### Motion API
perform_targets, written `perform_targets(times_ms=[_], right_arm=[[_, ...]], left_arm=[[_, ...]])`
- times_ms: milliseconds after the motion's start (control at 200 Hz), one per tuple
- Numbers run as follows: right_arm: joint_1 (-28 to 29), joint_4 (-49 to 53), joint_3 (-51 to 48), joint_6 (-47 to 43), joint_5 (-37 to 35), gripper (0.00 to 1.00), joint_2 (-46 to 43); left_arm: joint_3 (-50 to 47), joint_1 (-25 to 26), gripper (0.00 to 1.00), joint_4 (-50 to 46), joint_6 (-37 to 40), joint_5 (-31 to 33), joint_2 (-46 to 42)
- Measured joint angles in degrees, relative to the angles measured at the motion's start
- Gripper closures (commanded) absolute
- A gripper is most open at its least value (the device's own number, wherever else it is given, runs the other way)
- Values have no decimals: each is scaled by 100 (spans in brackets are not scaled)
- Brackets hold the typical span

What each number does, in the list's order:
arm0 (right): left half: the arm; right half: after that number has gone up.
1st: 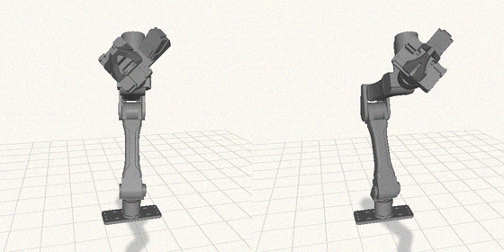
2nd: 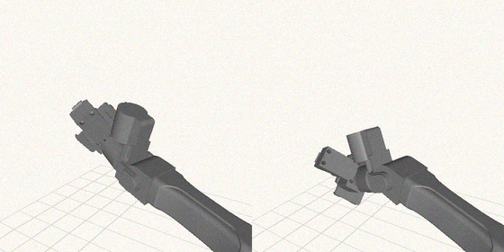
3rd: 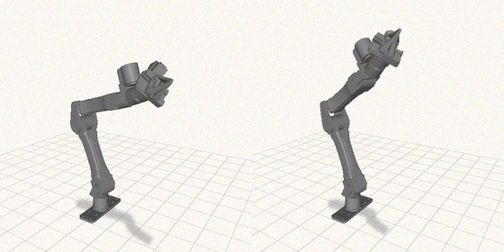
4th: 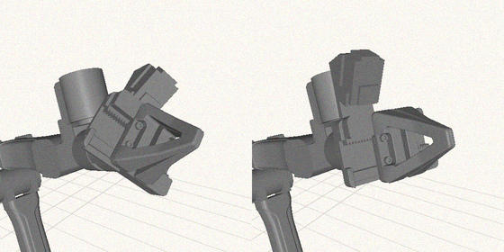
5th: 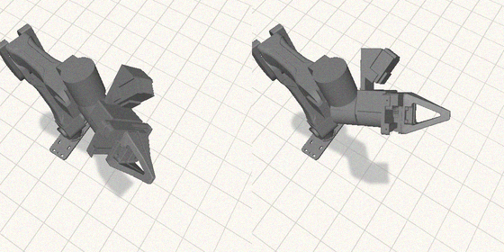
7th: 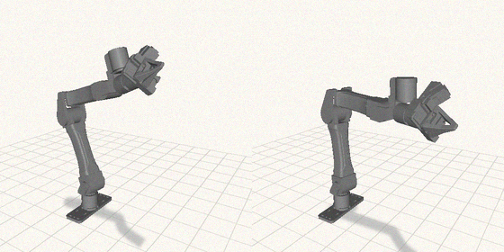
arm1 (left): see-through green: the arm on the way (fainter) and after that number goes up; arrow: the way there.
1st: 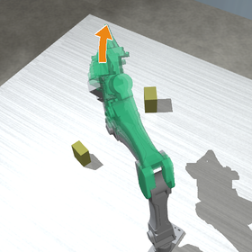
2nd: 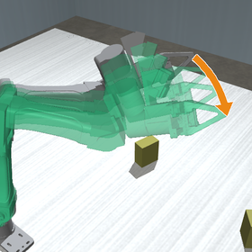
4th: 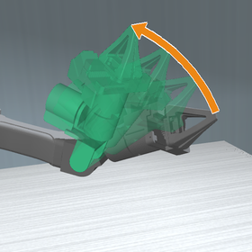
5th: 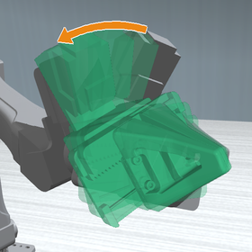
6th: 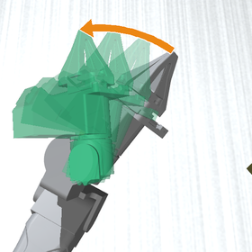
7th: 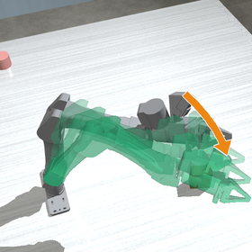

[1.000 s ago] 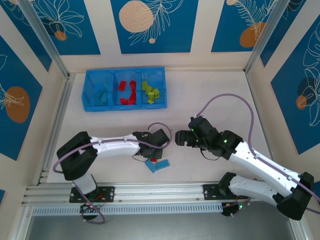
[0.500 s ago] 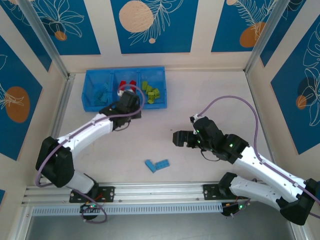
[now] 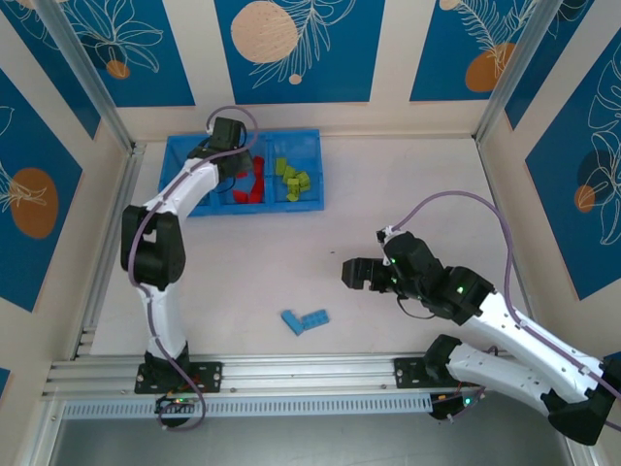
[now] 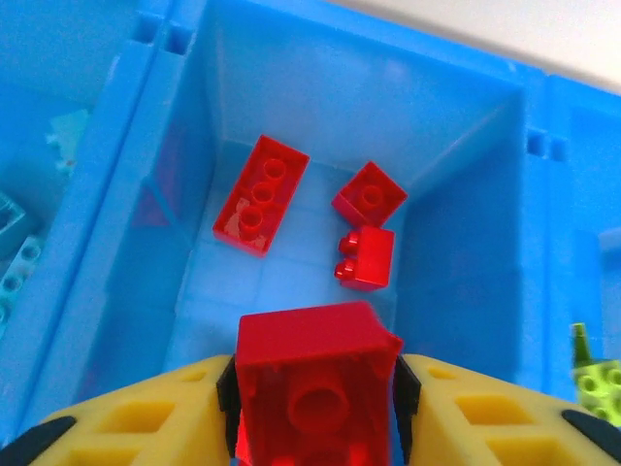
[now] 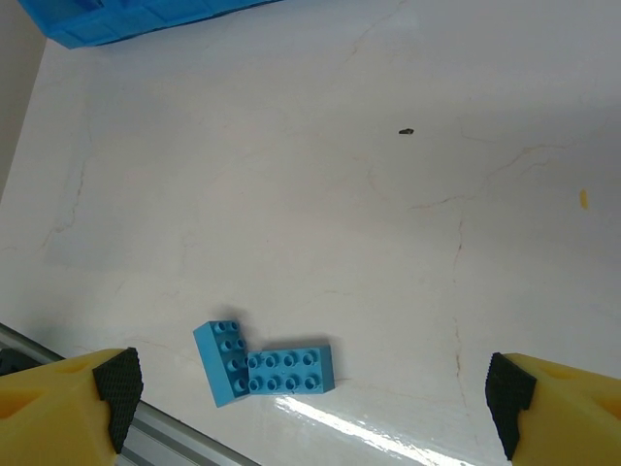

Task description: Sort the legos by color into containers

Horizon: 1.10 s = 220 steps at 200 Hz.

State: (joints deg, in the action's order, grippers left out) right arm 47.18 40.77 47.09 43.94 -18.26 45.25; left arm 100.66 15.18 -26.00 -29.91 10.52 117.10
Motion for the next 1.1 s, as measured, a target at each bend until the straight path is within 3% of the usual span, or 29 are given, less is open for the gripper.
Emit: perform_targets(times_ms=[215,445,575,725,885,1100], right_arm=[[4,85,0,2,-79,6,-96],[4,46,-79,4,-118,6,-87],[-17,35,-98,17,-157,6,-50],[-48,15,-98,20,-275,6,68],[-120,-107,-151,20,-295,6,166],[-190,-181,-188,20,-295,6,448]], left_arm=[[-120,-28,51,-131,9,-494,-203],[-1797,184,56,-85,-420,-824,-2216],[-2870,885,56,-24,-780,-841,-3595],[-4009,2122,53,-162,-1403,-798,-4664],[-5200,2988,50,-304,-2280,-1034,-5198],[-6137,3842,43,-254,-3698,-1318,-5285]])
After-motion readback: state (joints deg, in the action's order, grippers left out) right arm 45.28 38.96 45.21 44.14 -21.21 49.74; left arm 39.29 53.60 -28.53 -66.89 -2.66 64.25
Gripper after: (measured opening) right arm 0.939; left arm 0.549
